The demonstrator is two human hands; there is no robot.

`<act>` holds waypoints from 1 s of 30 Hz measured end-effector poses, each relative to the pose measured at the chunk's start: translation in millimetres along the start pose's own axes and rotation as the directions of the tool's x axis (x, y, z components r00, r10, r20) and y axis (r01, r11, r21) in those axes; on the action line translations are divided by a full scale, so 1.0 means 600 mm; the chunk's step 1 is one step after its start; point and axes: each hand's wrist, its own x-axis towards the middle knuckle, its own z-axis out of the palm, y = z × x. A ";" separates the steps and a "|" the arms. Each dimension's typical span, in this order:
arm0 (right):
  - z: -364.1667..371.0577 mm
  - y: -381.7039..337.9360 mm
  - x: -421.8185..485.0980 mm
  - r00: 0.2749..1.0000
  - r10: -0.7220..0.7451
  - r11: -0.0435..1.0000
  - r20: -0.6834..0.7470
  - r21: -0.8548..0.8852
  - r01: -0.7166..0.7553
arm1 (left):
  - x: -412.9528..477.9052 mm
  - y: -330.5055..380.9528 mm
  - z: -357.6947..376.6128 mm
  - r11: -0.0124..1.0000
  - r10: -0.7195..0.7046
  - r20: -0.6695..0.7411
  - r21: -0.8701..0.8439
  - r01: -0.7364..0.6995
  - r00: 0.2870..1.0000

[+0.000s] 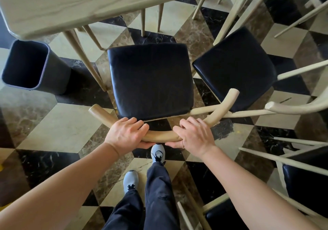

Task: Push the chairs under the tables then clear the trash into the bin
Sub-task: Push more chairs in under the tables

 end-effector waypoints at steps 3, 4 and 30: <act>-0.003 0.018 0.023 0.997 -0.031 0.999 -0.064 0.015 0.032 | 0.017 -0.012 0.003 0.999 -0.024 0.022 0.025 0.023 0.999; -0.004 0.024 0.031 0.996 -0.040 0.999 -0.074 0.017 0.042 | 0.024 -0.016 0.004 0.999 -0.035 0.023 0.030 0.034 0.999; -0.019 0.122 0.283 0.940 -0.236 0.967 -0.247 0.037 0.253 | 0.138 -0.156 -0.010 0.944 -0.327 0.099 0.083 0.320 0.940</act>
